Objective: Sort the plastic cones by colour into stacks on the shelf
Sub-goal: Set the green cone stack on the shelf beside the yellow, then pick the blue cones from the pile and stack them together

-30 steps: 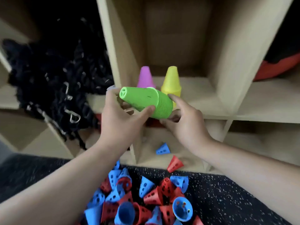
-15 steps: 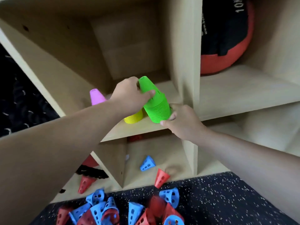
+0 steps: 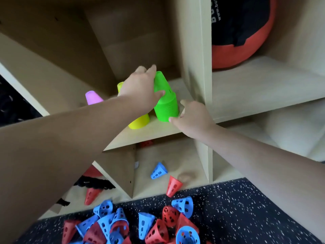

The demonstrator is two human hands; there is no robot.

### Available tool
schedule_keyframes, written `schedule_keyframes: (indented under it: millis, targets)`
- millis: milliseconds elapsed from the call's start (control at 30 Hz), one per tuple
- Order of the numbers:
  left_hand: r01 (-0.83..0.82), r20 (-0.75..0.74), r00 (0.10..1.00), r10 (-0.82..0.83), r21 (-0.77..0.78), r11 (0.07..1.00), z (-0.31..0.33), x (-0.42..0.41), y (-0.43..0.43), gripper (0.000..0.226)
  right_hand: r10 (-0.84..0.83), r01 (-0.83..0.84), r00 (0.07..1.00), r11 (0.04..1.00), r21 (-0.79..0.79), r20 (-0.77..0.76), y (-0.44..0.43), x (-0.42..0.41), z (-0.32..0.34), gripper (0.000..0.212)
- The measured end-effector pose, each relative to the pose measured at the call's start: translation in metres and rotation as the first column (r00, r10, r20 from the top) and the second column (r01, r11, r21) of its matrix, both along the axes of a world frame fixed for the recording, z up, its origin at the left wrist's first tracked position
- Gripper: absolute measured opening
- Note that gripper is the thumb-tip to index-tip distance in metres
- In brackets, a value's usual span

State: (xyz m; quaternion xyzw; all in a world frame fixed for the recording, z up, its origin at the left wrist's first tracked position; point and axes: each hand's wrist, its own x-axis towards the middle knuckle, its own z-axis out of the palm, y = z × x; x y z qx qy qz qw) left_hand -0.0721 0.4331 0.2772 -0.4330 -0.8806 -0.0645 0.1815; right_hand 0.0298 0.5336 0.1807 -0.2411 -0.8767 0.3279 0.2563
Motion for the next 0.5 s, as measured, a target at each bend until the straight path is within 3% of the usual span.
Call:
schedule_keyframes:
  millis: [67, 167, 267, 367, 500]
  targets:
    - [0.034, -0.085, 0.996, -0.026, 0.092, 0.995, -0.009, 0.008, -0.012, 0.078, 0.013, -0.015, 0.992, 1.0, -0.012, -0.128, -0.005, 0.013, -0.012, 0.045]
    - [0.22, -0.139, 0.973, -0.185, 0.309, 0.925, -0.038, 0.027, -0.045, 0.058, 0.11, -0.107, 0.946, 0.994, 0.026, -0.305, -0.025, 0.047, -0.039, 0.043]
    - [0.352, -0.106, 0.932, -0.346, 0.485, 0.8, -0.087, 0.049, -0.087, 0.04, 0.218, -0.213, 0.924, 0.976, 0.048, -0.314, -0.045, 0.081, -0.078, 0.04]
    - [0.247, 0.071, 0.936, -0.343, 0.563, 0.789, -0.153, 0.078, -0.132, 0.035, 0.301, -0.299, 0.936, 0.953, 0.04, -0.181, -0.063, 0.106, -0.123, 0.035]
    - [-0.087, 0.371, 0.92, -0.124, 0.503, 0.86, -0.244, 0.107, -0.19, 0.033, 0.317, -0.317, 0.948, 0.948, 0.01, -0.019, -0.074, 0.13, -0.178, 0.033]
